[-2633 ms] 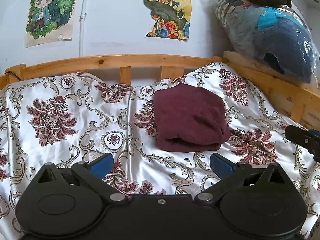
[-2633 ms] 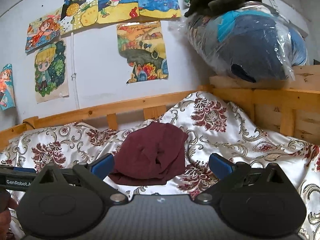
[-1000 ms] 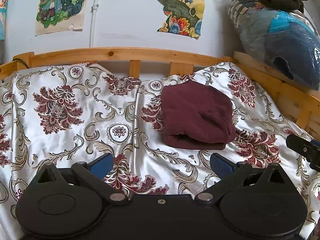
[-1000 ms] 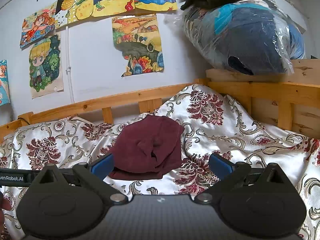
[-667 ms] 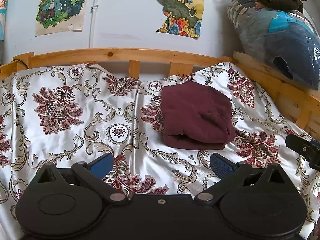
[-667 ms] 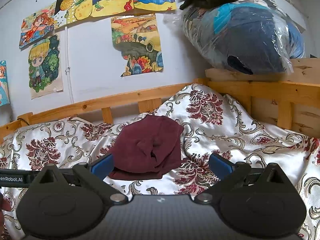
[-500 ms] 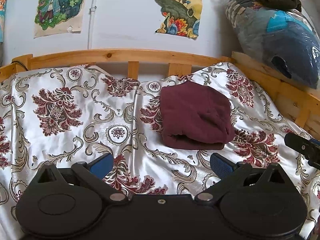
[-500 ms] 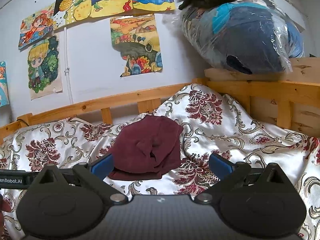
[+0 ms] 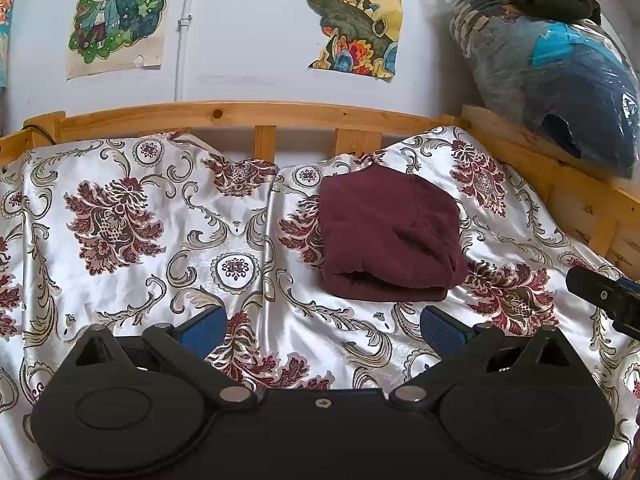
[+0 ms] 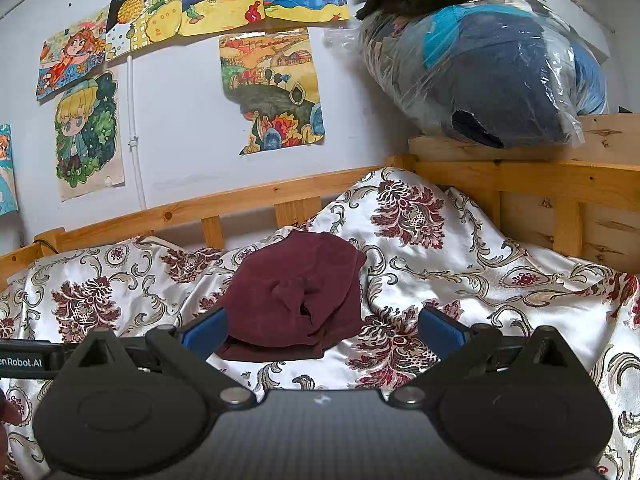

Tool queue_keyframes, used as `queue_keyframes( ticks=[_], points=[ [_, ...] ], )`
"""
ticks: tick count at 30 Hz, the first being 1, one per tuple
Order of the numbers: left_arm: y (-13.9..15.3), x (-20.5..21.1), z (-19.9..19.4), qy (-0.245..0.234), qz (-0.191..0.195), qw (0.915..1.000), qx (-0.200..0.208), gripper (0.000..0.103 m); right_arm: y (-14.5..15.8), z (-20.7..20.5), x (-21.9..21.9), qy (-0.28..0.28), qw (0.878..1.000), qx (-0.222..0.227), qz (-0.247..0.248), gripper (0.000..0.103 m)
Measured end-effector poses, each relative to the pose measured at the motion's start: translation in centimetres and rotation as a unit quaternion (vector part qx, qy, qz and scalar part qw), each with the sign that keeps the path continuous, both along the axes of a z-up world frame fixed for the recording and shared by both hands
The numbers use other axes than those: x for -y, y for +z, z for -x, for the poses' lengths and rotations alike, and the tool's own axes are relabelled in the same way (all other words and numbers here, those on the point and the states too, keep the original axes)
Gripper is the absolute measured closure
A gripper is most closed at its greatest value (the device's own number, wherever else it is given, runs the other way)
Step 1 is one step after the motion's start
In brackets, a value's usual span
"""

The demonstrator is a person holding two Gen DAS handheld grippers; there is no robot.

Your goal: Fold small clothes

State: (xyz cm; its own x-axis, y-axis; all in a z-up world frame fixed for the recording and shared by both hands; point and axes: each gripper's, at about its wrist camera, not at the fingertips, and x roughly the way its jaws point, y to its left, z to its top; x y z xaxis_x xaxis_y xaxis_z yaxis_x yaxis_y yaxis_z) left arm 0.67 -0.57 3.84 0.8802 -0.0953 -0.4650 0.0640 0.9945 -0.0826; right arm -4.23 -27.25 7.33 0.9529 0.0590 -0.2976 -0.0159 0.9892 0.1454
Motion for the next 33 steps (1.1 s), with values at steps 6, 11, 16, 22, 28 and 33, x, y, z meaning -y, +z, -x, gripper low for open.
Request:
queue_keyframes(
  ticks=[6,11,16,22,28,33],
  points=[
    [0.0,-0.04,-0.02,0.0,-0.001,1.0,0.0,0.001,-0.03,-0.02,0.03,0.0,1.0,0.0,0.0,0.0],
    [-0.04,0.03,0.03,0.0,-0.002,1.0,0.001,0.001,0.01,0.02,0.01,0.0,1.0,0.0,0.0,0.0],
    [0.0,0.03,0.02,-0.001,0.002,1.0,0.001,0.001,0.02,0.03,0.0,0.0,1.0,0.0,0.0,0.0],
    [-0.03,-0.06,-0.01,0.002,0.003,1.0,0.001,0.001,0.0,0.03,-0.01,0.0,1.0,-0.001,0.0,0.0],
    [0.05,-0.12,0.04,0.002,0.003,1.0,0.0,0.001,0.0,0.03,0.02,-0.001,1.0,0.0,-0.001,0.0],
    [0.29,-0.26,-0.27,0.019,0.002,0.9997,-0.013,0.001,0.03,0.0,0.0,-0.002,1.0,0.0,-0.002,0.0]
  ],
)
